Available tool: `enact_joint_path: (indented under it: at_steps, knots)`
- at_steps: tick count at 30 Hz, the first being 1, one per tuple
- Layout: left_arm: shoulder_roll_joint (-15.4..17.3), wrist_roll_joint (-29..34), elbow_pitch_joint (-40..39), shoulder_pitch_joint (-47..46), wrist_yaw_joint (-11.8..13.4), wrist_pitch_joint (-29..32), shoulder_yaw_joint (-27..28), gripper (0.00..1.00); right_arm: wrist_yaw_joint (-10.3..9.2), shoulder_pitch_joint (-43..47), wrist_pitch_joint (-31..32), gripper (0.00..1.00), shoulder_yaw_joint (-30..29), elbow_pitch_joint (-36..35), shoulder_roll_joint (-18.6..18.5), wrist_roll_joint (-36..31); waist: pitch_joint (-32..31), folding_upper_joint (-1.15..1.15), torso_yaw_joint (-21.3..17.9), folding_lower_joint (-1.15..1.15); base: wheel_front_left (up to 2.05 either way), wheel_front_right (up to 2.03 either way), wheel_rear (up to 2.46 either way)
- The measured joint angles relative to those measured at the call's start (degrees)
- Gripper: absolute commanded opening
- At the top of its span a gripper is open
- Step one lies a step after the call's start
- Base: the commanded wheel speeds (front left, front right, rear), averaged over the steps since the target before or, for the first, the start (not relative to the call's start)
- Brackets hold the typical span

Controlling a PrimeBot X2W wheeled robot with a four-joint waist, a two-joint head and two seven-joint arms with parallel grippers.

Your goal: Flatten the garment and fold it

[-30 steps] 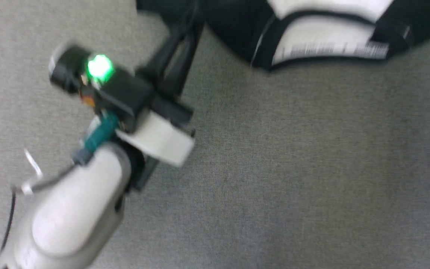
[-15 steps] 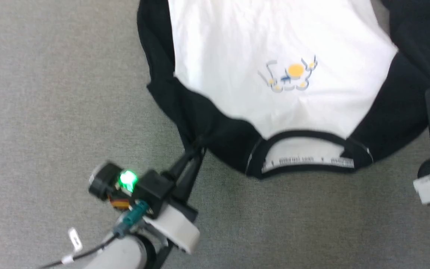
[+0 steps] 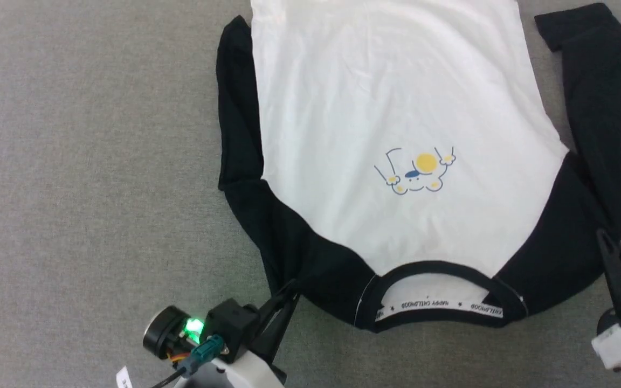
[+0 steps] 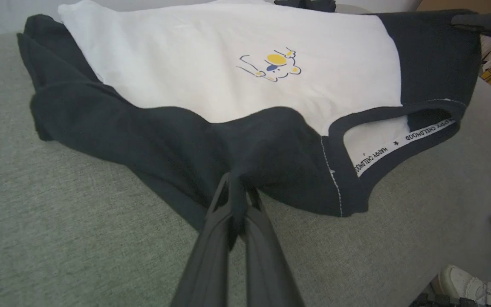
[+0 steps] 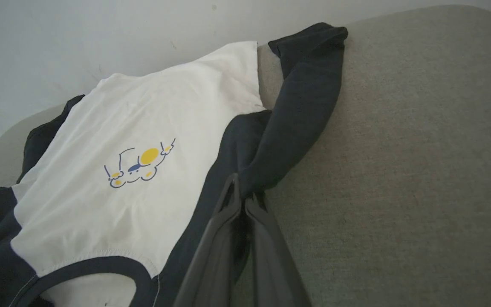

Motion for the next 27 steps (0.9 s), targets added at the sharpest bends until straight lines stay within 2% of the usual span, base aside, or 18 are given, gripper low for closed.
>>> enact_joint_path:
  at_steps: [13,18,27]
  knots:
    - [2.76,-5.19,-0.73,5.59,-0.97,4.53,-1.24,0.00,0.00,8.16,6.49,0.00,-3.22,0.03,2.47,0.25,-2.04,0.00,-0.32,0.00,0.00,0.00,0.00]
    - [2.43,-5.20,0.46,5.58,-1.20,4.46,-1.53,0.00,0.00,8.37,6.41,0.00,-3.41,1.36,2.92,-0.59,-2.98,0.00,-0.24,0.00,0.00,0.00,0.00]
    - [0.15,-5.95,6.84,3.09,-3.98,3.60,-2.36,0.00,0.00,6.66,4.61,0.00,-1.20,8.16,2.04,-2.87,-4.47,0.00,0.05,0.00,0.00,0.00,0.00]
